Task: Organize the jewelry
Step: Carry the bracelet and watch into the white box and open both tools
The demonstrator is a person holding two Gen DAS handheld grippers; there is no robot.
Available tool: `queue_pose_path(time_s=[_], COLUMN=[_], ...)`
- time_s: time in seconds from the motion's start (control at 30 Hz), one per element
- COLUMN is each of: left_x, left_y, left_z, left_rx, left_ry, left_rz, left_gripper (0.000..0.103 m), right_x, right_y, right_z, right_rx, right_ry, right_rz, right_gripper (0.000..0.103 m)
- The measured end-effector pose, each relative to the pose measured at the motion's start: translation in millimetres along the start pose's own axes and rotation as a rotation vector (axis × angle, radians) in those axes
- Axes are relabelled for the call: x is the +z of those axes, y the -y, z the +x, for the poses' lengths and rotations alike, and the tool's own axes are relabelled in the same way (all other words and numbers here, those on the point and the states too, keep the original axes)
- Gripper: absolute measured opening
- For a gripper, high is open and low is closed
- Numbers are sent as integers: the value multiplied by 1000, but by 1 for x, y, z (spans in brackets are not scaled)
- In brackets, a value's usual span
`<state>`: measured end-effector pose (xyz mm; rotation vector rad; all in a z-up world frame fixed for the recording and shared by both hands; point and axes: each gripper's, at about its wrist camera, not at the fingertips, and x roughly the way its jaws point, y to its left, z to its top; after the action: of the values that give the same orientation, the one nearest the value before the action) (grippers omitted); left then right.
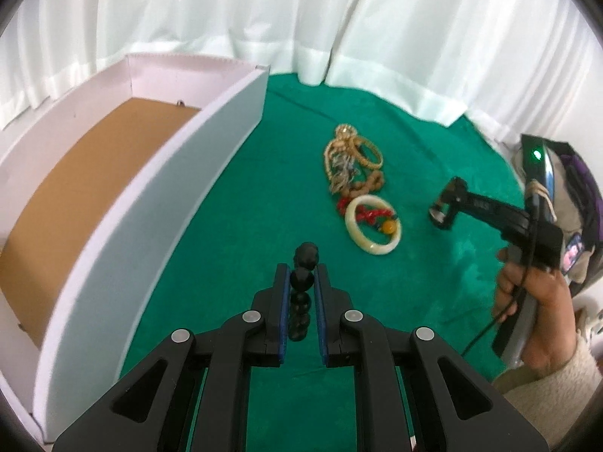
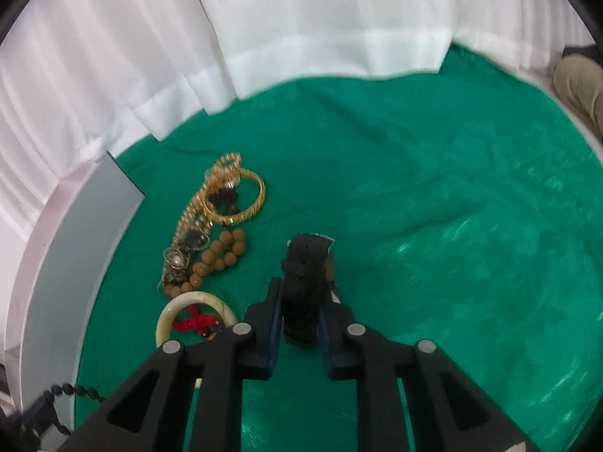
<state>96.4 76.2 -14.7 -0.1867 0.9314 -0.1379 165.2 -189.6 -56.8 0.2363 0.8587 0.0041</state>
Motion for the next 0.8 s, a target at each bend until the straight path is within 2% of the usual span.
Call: queue_pose_path(time_s=[0.17, 0.37, 0.43, 0.57, 0.73, 0.8], left_x=[19, 42, 48, 51, 44, 38], left_y=[-6, -38, -56, -99, -151, -172], left_z=[-36, -94, -108, -122, -107, -96], left_rx=[-60, -52, -20, 96, 211, 241], left_ry=[48, 141, 170, 210, 175, 144], left_rz=[-37, -87, -102, -153, -234, -270], left_gripper=[11, 11, 11, 11, 11, 11], right_x=[16, 35, 38, 35, 21, 11], right_y=[-8, -73, -106, -179, -261, -292], right_z=[-48, -105, -119, -127, -112, -99], right_rx=[53, 213, 294, 456, 620, 676], right_ry=[41, 90, 93, 63, 18, -26], right_rz=[-73, -224, -280, -378, -480, -513], right_gripper=[17, 17, 17, 17, 17, 17])
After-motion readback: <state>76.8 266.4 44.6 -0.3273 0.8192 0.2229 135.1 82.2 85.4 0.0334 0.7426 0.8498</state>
